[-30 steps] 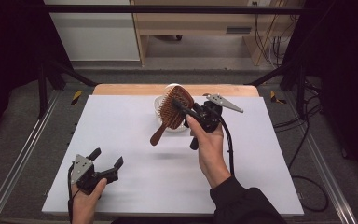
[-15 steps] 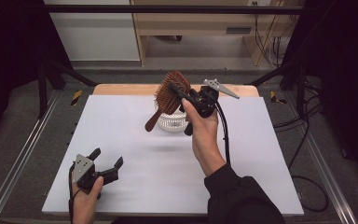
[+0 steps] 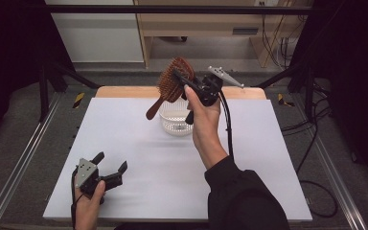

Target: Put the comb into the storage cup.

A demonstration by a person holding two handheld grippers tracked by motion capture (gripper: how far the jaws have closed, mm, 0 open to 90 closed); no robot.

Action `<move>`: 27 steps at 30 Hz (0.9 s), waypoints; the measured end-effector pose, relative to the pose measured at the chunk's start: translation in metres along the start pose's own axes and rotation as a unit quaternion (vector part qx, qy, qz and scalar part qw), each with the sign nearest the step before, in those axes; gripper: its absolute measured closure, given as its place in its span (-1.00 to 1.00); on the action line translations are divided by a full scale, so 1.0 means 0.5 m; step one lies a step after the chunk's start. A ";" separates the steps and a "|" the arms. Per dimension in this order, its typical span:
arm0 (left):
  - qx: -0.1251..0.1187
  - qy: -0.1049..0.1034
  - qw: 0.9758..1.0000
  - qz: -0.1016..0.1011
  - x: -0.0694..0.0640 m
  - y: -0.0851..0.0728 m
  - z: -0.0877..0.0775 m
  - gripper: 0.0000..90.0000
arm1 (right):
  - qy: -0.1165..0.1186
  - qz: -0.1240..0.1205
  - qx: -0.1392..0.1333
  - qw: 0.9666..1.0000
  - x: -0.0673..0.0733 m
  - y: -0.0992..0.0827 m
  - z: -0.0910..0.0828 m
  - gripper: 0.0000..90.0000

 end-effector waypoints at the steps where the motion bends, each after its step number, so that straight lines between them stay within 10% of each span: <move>1: 0.000 0.000 1.000 -0.001 0.001 0.000 0.000 -0.89 | -0.001 -0.001 -0.001 1.000 -0.001 0.001 0.003 0.15; 27: 0.004 -0.006 1.000 0.000 -0.002 -0.004 0.005 -0.89 | -0.034 -0.008 -0.024 0.999 -0.025 0.016 0.052 0.15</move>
Point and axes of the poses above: each handheld gripper's, and its own axes: z roughly forward along the jaws, y roughly out of its top, x roughly to its left, the point moved 7 cm from there along z, roughly forward along the jaws, and after that the axes turned 6 degrees about z, right-handed, at the moved point
